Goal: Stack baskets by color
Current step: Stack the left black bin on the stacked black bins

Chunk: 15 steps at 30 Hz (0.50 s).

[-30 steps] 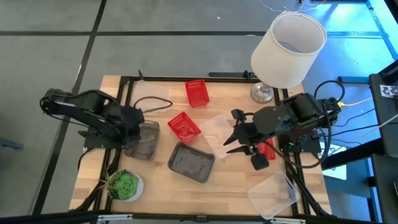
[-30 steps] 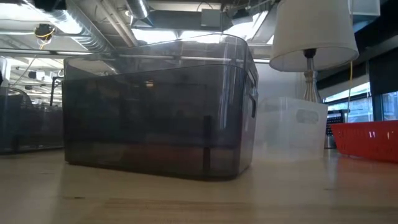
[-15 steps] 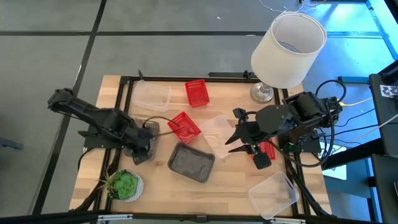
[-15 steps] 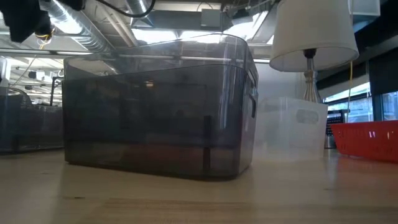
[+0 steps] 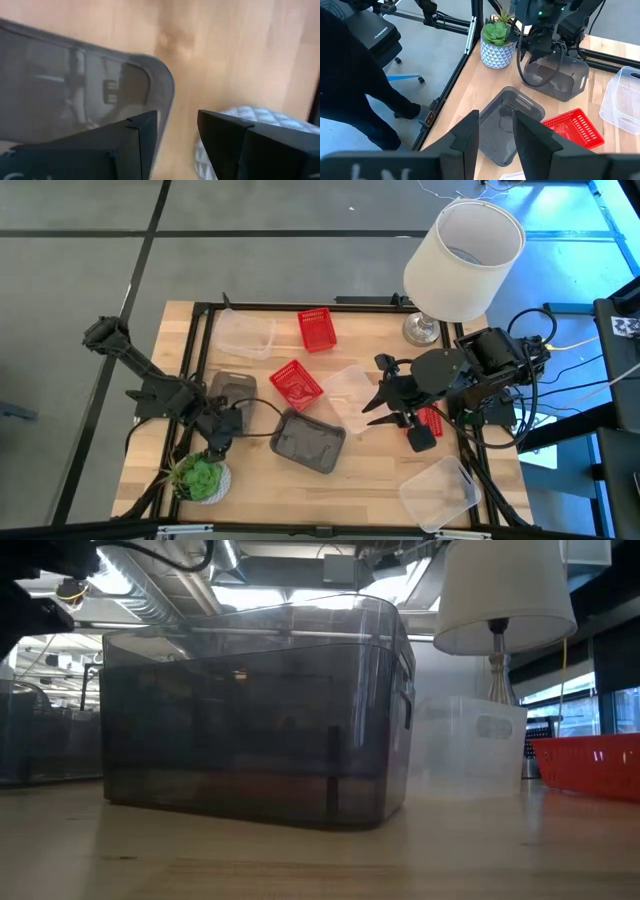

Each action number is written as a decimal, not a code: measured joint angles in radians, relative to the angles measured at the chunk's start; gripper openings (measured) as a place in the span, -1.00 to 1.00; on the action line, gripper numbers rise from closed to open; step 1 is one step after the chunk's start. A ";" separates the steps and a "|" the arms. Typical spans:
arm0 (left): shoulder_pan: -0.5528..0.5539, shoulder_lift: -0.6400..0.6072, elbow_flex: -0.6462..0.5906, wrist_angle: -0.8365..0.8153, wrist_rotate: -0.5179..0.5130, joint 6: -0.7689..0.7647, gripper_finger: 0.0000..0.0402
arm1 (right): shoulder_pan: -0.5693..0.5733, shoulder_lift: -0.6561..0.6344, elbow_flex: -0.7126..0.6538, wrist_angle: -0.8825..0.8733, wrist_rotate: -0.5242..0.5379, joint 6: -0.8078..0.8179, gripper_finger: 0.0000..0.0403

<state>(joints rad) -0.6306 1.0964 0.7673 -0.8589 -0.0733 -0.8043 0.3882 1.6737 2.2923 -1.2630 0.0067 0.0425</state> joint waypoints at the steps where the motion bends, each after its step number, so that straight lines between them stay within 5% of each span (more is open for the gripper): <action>1: -0.006 -0.001 0.000 0.001 -0.021 0.001 -0.34 | 0.000 0.000 0.000 0.000 0.000 0.001 -0.41; 15: -0.052 0.076 0.000 0.005 -0.120 0.000 -0.34 | 0.000 0.000 0.000 -0.002 0.000 -0.002 -0.41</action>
<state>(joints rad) -0.6828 1.1729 0.7677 -0.8544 -0.1933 -0.8044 0.3882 1.6737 2.2923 -1.2649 0.0071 0.0410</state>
